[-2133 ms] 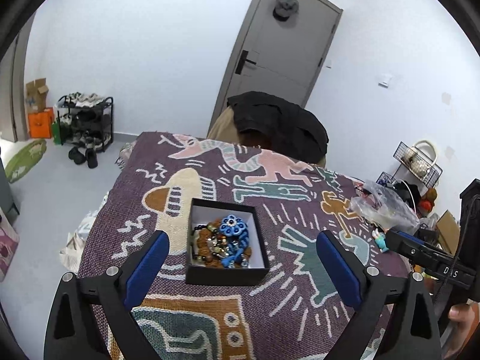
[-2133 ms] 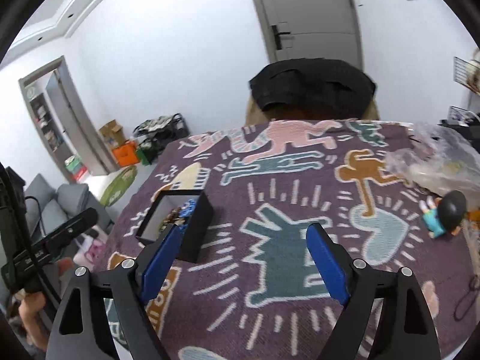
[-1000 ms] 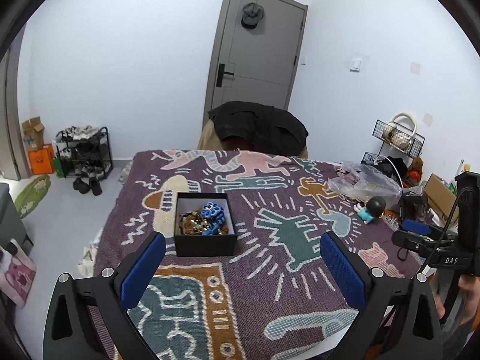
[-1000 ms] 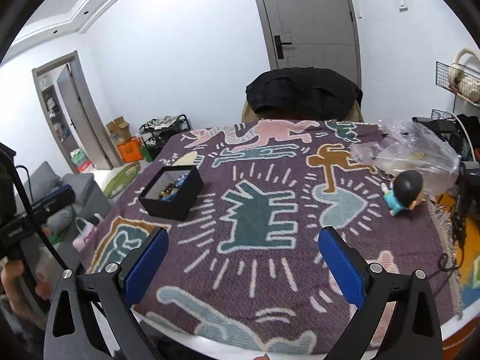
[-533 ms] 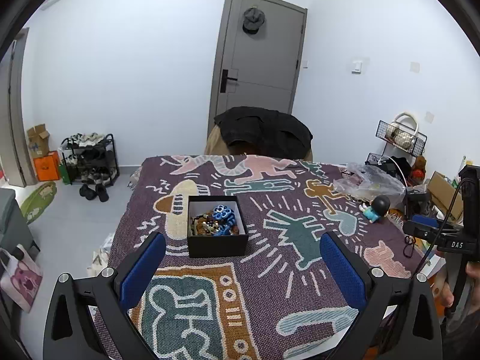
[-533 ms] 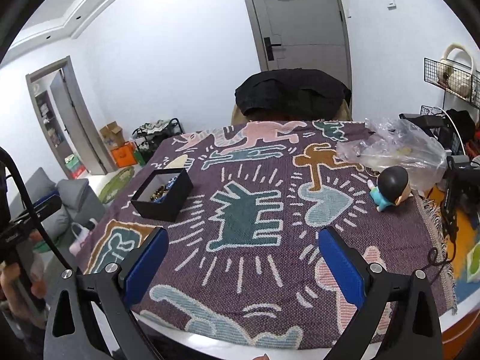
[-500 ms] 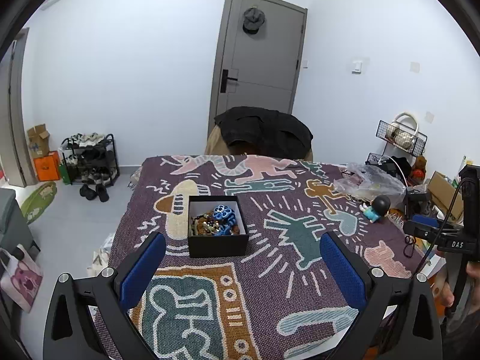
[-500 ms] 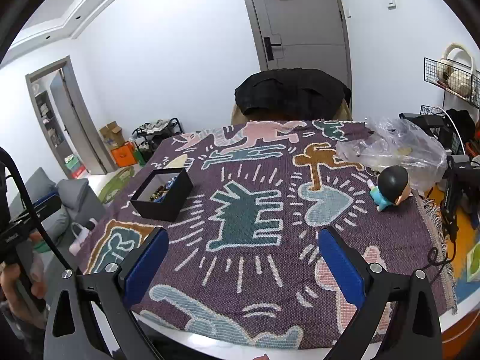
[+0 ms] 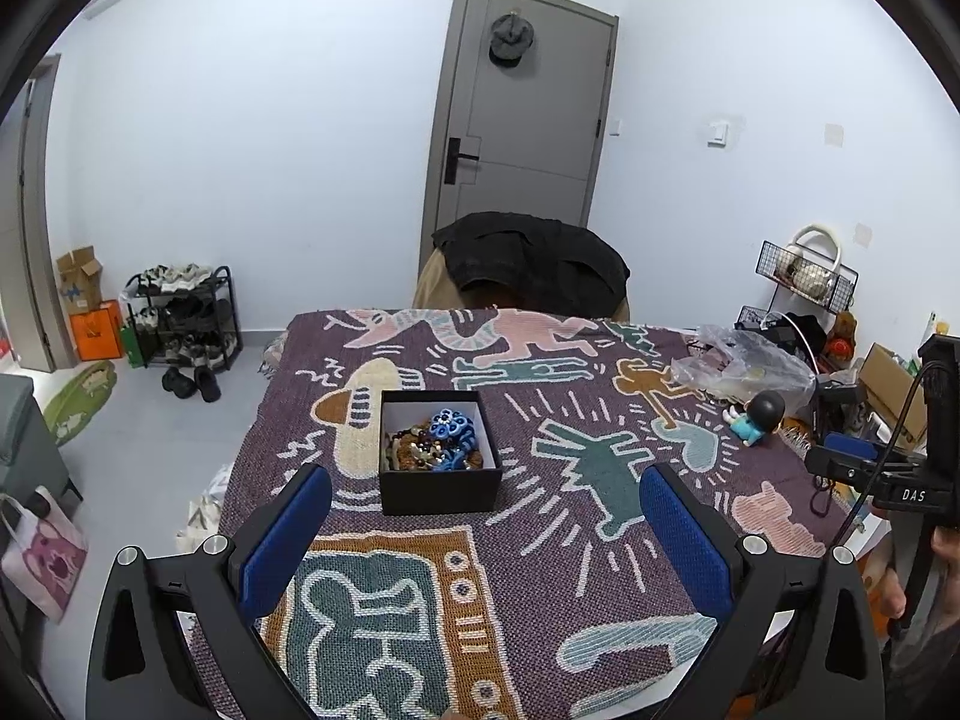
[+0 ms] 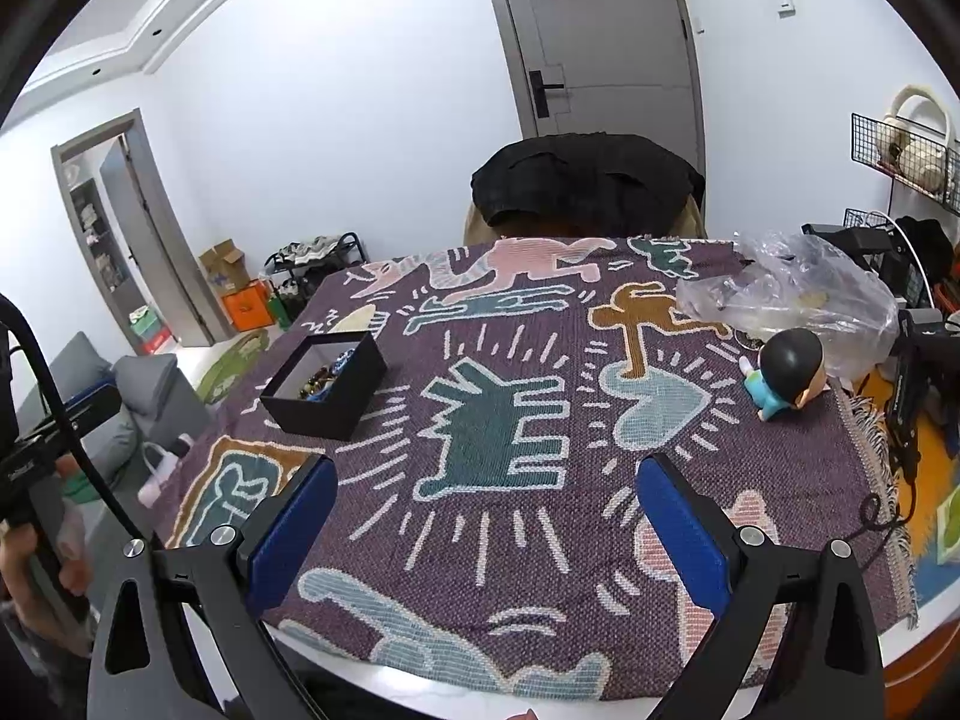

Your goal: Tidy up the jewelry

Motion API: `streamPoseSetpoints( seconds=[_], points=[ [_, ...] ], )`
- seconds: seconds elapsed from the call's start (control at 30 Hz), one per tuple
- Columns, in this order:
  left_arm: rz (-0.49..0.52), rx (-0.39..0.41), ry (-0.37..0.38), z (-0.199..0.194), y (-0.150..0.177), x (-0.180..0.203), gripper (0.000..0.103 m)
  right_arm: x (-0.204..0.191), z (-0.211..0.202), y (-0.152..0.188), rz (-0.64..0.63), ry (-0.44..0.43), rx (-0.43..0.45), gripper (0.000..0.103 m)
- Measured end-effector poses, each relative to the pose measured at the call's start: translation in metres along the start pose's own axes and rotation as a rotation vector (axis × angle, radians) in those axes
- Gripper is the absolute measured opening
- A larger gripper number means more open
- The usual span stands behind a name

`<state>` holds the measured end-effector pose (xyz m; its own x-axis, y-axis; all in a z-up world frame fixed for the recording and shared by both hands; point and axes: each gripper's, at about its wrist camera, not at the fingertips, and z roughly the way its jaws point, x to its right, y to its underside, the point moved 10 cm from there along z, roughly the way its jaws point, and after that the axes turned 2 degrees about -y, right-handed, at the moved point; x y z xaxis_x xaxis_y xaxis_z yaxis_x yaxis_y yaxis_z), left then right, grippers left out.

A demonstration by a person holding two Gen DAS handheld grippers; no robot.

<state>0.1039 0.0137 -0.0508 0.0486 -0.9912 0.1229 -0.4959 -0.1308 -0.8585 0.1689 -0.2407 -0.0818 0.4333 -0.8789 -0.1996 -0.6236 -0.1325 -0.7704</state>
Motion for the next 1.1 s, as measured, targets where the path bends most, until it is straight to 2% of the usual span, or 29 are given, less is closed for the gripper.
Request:
streamPoseSetpoints(
  seconds=[0.53, 0.6, 1.1],
  points=[
    [0.028, 0.022, -0.023, -0.0015, 0.0009, 0.0047, 0.103, -0.0028, -0.0024, -0.0011, -0.008, -0.004, 0.009, 0.1],
    [0.031, 0.005, -0.025, 0.0022, 0.0024, 0.0041, 0.103, -0.0025, -0.0022, -0.0019, -0.011, 0.007, 0.013, 0.1],
    [0.016, 0.012, -0.022, 0.005, 0.0015, -0.0012, 0.103, -0.0009, 0.0012, -0.0016, 0.014, 0.011, -0.002, 0.1]
  ],
)
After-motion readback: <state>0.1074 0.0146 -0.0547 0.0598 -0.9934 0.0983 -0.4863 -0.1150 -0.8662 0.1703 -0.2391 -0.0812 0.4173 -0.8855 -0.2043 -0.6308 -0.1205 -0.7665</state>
